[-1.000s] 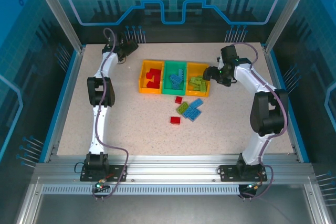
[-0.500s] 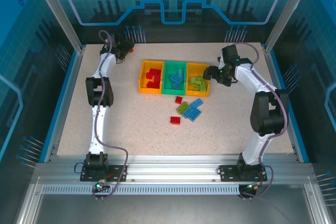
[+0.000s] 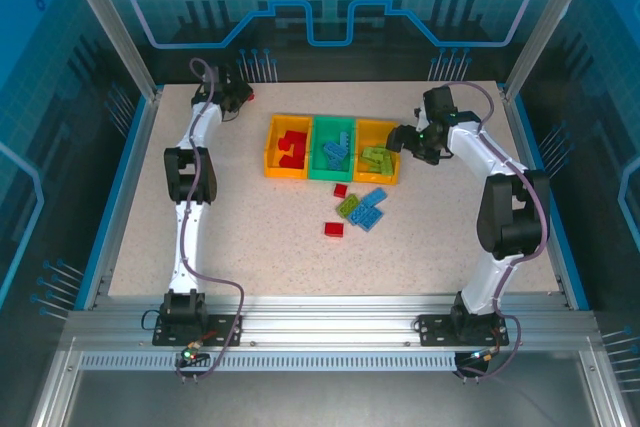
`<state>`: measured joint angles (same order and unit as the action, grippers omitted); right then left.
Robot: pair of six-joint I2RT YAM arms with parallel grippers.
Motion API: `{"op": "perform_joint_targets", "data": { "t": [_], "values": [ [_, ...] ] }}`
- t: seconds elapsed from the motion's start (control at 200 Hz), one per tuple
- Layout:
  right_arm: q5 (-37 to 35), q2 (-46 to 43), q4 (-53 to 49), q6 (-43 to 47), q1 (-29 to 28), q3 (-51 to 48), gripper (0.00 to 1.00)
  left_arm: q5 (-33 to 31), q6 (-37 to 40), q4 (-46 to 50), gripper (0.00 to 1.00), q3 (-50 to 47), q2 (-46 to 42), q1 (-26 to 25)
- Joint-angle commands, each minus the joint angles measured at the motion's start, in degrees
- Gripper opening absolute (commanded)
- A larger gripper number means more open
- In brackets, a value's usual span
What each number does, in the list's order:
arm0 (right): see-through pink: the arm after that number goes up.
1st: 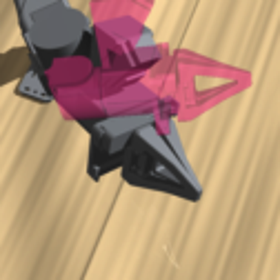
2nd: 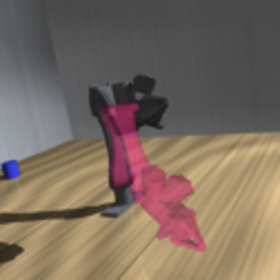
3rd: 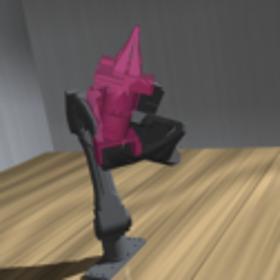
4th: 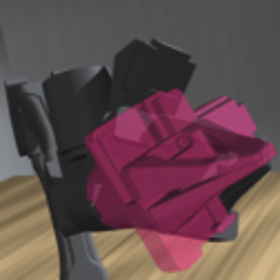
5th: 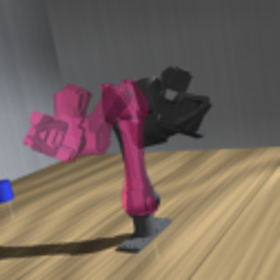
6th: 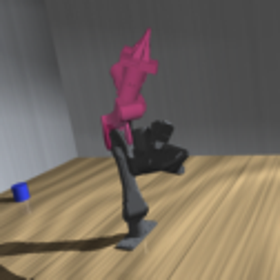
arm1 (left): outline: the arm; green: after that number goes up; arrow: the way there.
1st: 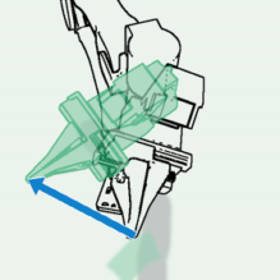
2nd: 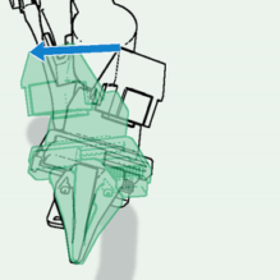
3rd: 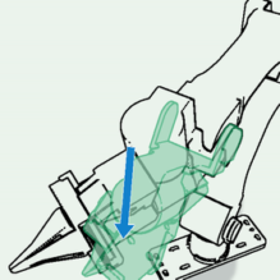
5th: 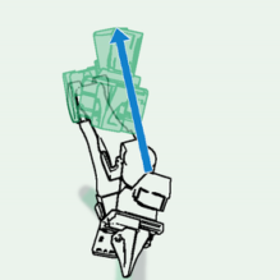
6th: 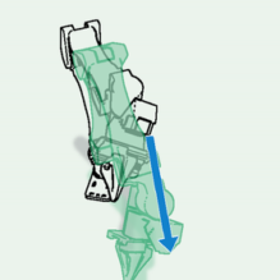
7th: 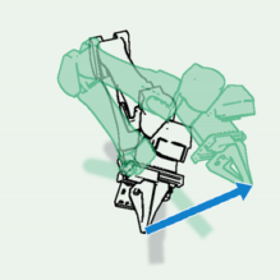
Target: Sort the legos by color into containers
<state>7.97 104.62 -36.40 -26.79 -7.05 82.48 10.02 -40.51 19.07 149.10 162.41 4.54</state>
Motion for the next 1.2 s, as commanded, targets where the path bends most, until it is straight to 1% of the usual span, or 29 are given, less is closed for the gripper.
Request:
{"op": "perform_joint_targets", "data": {
  "t": [0.0, 0.17, 0.43, 0.51, 0.65, 0.735, 0.905, 0.955, 1.02, 1.116, 1.196],
  "values": [
    [0.5, -0.9, -0.4, 0.0, 1.0, -0.4, 0.83, 0.8, 0.6, 3.3, 0.17, -1.8, 1.2, -0.3],
    [0.3, -0.9, -0.3, 0.0, 1.0, -0.6, 0.83, 1.1, 1.4, 2.6, 0.14, -5.0, -0.9, -0.3],
    [0.4, -1.0, -0.3, 0.1, 1.0, -0.7, 0.83, 1.4, 2.4, 2.2, 0.14, -9.5, -3.2, -0.2],
    [0.4, -1.0, -0.3, 0.0, 1.0, -0.7, 0.83, 2.2, 1.6, 2.1, 0.14, -11.1, -3.8, 0.0],
    [0.5, -1.0, -0.3, 0.1, 0.9, -0.8, 0.83, 3.1, 2.2, 4.2, 0.13, -13.3, -5.0, 0.5],
    [0.4, -1.1, -0.1, 0.1, 1.0, -1.0, 0.83, 3.3, 2.7, 3.5, 0.12, -18.4, -7.6, 0.8],
    [0.6, -1.3, 0.2, 0.1, 1.0, -1.2, 0.83, 5.0, 3.0, -2.5, 0.12, -34.2, -15.5, 1.1],
    [0.7, -1.3, 0.2, 0.1, 1.0, -1.2, 0.83, 5.2, 2.1, -6.4, 0.12, -38.8, -17.9, 1.2],
    [0.6, -1.3, 0.0, 0.2, 1.0, -1.1, 0.83, 4.6, 2.2, -5.4, 0.12, -39.4, -20.2, 1.3],
    [0.5, -1.6, 0.1, 0.2, 1.2, -1.4, 0.83, 5.3, 2.5, -4.5, 0.13, -39.8, -23.2, 1.2],
    [0.6, -1.6, 0.4, 0.0, 1.2, -1.6, 0.83, 6.3, 2.3, -5.5, 0.14, -42.2, -26.5, 1.2]
  ]
}}
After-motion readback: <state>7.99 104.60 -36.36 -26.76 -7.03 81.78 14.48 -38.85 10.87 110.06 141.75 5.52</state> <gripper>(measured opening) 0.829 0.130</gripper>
